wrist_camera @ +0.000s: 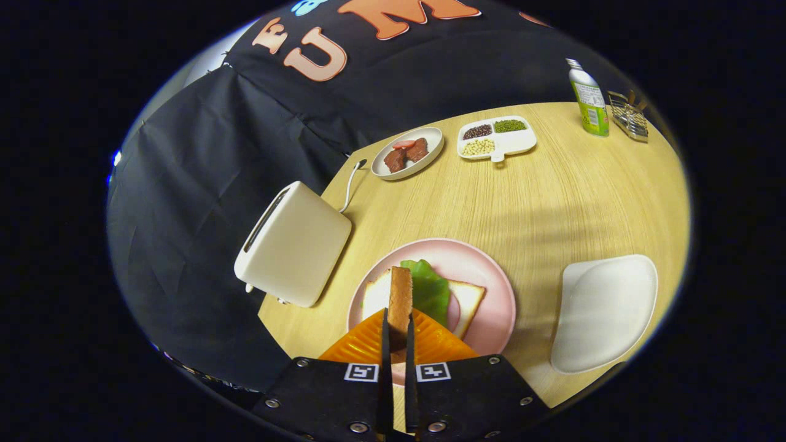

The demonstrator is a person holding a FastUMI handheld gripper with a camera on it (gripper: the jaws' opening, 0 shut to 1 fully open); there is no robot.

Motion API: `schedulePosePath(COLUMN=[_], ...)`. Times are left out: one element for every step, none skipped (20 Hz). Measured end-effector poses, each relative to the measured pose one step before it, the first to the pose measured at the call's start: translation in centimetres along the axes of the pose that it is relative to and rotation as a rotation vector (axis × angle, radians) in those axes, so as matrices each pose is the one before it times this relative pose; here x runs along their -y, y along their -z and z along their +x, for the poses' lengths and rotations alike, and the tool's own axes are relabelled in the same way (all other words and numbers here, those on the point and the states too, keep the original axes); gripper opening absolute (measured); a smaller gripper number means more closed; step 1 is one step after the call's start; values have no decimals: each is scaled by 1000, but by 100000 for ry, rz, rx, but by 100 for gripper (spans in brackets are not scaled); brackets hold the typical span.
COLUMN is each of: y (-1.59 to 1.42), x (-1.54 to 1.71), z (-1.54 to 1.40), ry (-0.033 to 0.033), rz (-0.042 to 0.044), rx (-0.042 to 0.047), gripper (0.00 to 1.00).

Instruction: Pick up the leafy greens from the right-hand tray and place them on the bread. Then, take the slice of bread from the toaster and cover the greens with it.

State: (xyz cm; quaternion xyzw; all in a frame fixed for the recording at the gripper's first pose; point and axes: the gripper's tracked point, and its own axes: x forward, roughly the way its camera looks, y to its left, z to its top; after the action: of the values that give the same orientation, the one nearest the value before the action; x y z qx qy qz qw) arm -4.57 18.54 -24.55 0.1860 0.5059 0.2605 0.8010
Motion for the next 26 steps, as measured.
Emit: schedulePosePath(y=[-22, -65, -322, -279, -147, -328, -664, -931, -1010, -873, -1094, -1056, -1266, -1121, -1289, -1208, -1156, -1182, -959, -887, -705, -664, -200, 153, -70, -160], x=[266, 340, 544, 722, 679, 840, 1135, 955, 786, 609, 494, 507, 692, 707, 666, 554, 468, 294, 193, 146, 293, 527, 910, 365, 45, -154], z=[28, 44, 18, -16, -72, -108, -230, -261, -453, -590, -598, -618, -626, -452, -461, -685, -616, -463, -482, -390, -432, -118, -288, -335, -241, -167], ry=[1326, 1625, 2828, 3260, 3575, 4094, 5369, 4861, 3847, 2873, 2079, 2180, 2719, 2989, 2877, 2909, 2441, 1834, 1797, 1457, 1581, 2786, 4109, 2490, 934, 401], rz=[-2322, -2534, -2579, -3243, -2727, -3424, -3917, -3243, -2011, -623, -41, 0, -601, -941, -1431, -1517, -1694, -1459, -1074, -407, 45, -118, 44, 381, 272, 36], rx=[867, 1555, 2604, 2371, 2042, 2571, 4196, 5226, 5138, 4808, 4804, 5040, 5232, 5392, 5276, 5751, 5181, 4929, 4289, 3768, 3635, 4944, 2810, 1376, 1174, 991], gripper=[9, 11, 16, 20, 28, 32, 37, 37, 41, 44, 50, 53, 57, 60, 67, 71, 76, 79, 83, 85, 87, 89, 90, 90, 91, 91])
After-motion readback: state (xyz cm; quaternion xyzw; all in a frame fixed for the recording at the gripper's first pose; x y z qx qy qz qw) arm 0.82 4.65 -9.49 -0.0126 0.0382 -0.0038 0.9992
